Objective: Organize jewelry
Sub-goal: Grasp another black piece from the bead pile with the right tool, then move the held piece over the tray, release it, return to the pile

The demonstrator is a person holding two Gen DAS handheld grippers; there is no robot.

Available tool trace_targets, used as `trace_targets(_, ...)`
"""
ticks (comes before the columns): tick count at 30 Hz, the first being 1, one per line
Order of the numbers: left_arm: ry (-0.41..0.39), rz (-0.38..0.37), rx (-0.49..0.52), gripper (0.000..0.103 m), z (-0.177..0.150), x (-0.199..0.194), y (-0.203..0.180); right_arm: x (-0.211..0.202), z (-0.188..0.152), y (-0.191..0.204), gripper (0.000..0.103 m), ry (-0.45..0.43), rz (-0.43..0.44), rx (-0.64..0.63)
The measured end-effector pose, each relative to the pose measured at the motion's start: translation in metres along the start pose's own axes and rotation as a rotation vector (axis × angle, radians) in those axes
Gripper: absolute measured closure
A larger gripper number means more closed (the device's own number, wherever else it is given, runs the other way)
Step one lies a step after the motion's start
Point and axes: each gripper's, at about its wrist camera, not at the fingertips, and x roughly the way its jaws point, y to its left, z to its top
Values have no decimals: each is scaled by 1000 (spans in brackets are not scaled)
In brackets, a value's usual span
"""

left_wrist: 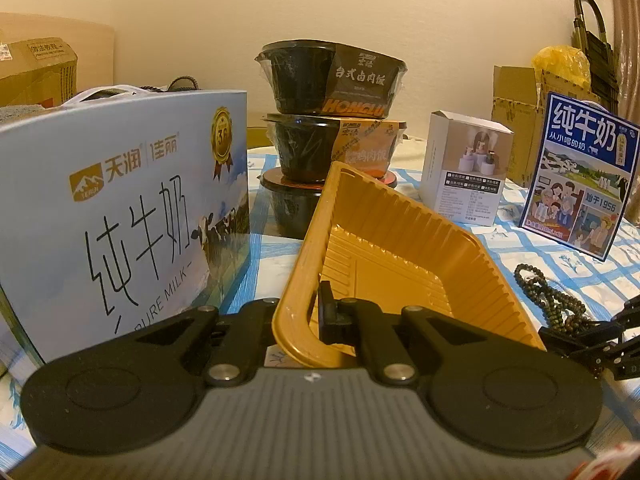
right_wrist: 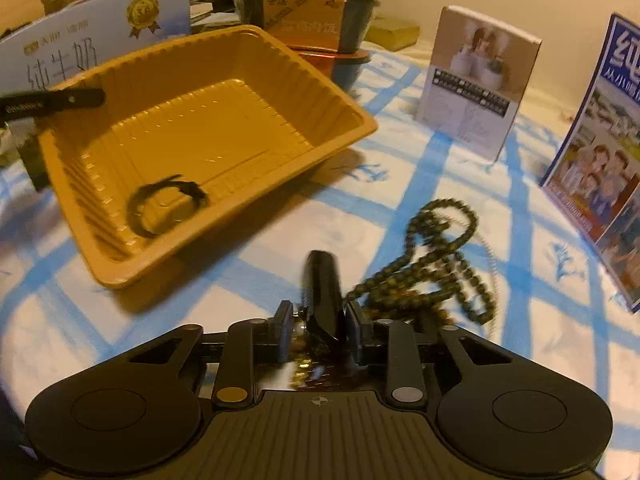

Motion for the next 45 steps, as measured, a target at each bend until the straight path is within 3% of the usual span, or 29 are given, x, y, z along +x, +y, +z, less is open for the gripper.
trace_targets(6, 0, 0, -1, 97, 0, 0, 0, 4, 12, -2, 74, -23, -39, 76)
trace_targets(14, 0, -1, 2, 97, 0, 0, 0, 26, 15, 1, 74, 35, -60, 87)
trace_targets(16, -1, -1, 3, 97, 0, 0, 0, 26, 14, 3, 81, 20, -71, 80)
trace_targets(24, -1, -2, 2, 97, 0, 0, 0, -6, 22, 6, 81, -113, -62, 169)
trace_targets(30, -2, -5, 5, 97, 2, -1, -2, -37, 40, 18, 81, -248, 22, 256)
trace_targets(37, -6, -9, 5, 97, 3, -2, -3, -35, 49, 22, 81, -313, 278, 474)
trace_targets(45, -5, -10, 0, 97, 2, -1, -2, -5, 60, 64, 81, -250, 279, 391)
